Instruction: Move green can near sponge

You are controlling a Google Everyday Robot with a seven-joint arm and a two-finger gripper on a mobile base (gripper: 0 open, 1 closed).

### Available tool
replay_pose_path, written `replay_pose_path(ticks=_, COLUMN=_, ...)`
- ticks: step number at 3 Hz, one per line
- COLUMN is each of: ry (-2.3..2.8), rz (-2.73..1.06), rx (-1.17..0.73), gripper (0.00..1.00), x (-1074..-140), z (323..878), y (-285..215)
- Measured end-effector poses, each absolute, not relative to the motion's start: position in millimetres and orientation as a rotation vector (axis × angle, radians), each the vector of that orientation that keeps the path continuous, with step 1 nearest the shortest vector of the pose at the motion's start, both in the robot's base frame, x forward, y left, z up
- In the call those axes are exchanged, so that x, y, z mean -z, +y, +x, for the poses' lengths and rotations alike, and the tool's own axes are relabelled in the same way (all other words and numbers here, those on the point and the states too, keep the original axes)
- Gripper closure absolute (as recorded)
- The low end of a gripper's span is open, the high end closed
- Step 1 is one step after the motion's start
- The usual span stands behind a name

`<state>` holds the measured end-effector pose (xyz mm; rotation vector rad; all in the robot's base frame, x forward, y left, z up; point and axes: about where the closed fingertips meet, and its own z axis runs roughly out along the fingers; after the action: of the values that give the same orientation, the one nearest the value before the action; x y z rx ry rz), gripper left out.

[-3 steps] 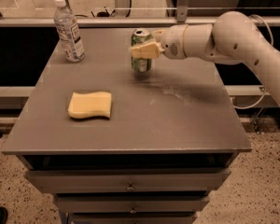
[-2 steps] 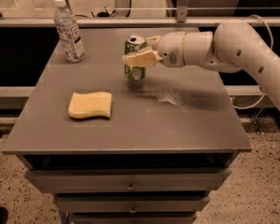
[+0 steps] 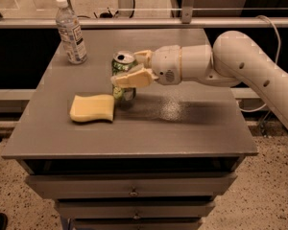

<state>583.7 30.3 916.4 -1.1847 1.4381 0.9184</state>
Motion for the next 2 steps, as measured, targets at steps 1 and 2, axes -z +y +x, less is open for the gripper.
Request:
replay_pose_path(ticks=1, ry=1.443, rz=-1.266, rx=-0.906, gripper=0.51, x=-902, z=565, y=42)
replay_pose_path(ticks=2, ry=1.461, rz=-1.311, rx=-0.89, gripper=0.28, x=-892, z=553, y=44)
